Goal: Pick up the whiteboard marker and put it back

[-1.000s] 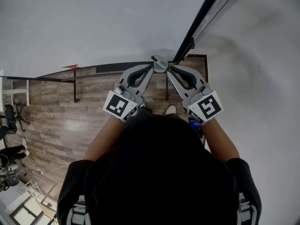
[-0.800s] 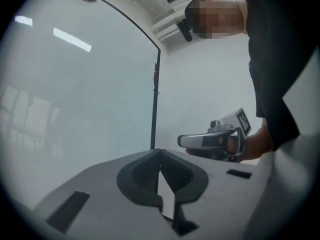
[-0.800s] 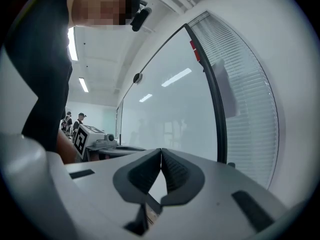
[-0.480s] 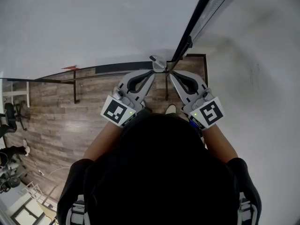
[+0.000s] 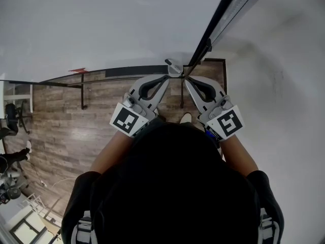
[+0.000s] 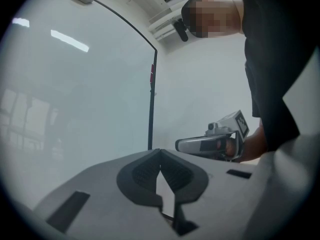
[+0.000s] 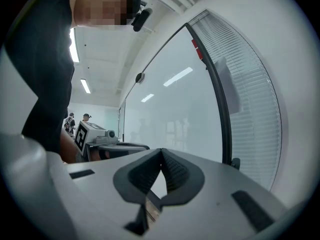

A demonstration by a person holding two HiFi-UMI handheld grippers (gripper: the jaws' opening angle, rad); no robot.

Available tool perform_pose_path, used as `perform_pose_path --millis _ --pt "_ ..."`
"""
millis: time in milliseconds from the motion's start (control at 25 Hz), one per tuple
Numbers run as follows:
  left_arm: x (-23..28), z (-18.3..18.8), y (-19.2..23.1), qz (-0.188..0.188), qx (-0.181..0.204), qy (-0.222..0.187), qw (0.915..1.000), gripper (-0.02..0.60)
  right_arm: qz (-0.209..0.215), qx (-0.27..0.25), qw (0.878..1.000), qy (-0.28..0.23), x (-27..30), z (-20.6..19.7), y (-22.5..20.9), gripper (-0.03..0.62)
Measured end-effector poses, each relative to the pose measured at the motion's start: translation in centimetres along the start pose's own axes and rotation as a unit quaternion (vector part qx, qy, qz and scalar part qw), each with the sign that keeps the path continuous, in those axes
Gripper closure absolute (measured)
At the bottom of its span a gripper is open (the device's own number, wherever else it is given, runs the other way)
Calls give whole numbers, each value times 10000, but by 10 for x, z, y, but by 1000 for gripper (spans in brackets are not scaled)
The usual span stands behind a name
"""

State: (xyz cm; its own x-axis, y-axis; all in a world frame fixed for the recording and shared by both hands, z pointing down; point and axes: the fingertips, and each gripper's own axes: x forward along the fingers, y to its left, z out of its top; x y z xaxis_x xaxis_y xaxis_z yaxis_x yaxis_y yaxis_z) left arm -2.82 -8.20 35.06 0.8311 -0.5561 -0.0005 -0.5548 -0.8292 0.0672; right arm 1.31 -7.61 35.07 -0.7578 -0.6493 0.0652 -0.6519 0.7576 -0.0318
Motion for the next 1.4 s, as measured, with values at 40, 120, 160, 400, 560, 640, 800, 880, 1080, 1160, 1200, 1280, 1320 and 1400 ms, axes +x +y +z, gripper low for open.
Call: perform_pose_path --millis 40,120,160,400,560,640,800,880,1080,1160,1200,1280,1320,1400 --pt "-1 0 -1 -11 -1 15 10000 577 9 -3 10000 -7 0 0 1 594" --pt "-2 -1 -3 -87 3 -23 10000 577 4 47 10000 -28 1 -1 1 594" --pt "-2 0 -2 -110 6 -38 9999 577 5 85 9999 -54 3 0 1 594" --pt "-1 2 0 -120 39 -146 9998 577 26 -31 10000 -8 7 1 -2 593" --pt "-2 -7 1 9 69 115 9999 577 -2 -66 10000 9 6 0 -2 594" --pt "-2 -8 2 -1 82 127 9999 577 -22 -39 10000 28 7 -1 -4 594" --pt "1 -5 4 -36 85 80 9999 577 -48 -65 9999 94 7 0 -7 594" --pt "3 -3 5 -44 93 56 9999 577 -60 -65 9999 116 7 0 -9 593" --pt "6 -4 5 -64 110 56 9999 577 -51 -22 9999 87 6 2 -10 594" --pt "5 -4 4 -76 107 45 9999 577 -47 5 10000 32 7 6 -8 594" --pt "6 -1 4 -103 112 12 9999 577 -40 -17 10000 28 7 6 -8 592" --pt "7 4 2 -185 142 -82 9997 577 -11 -98 9999 61 7 3 -8 593" --pt "8 5 2 -206 156 -101 9996 577 -2 -116 9999 68 6 2 -8 593" --pt "8 5 3 -226 176 -107 9995 577 13 -115 9999 53 7 1 -9 593"
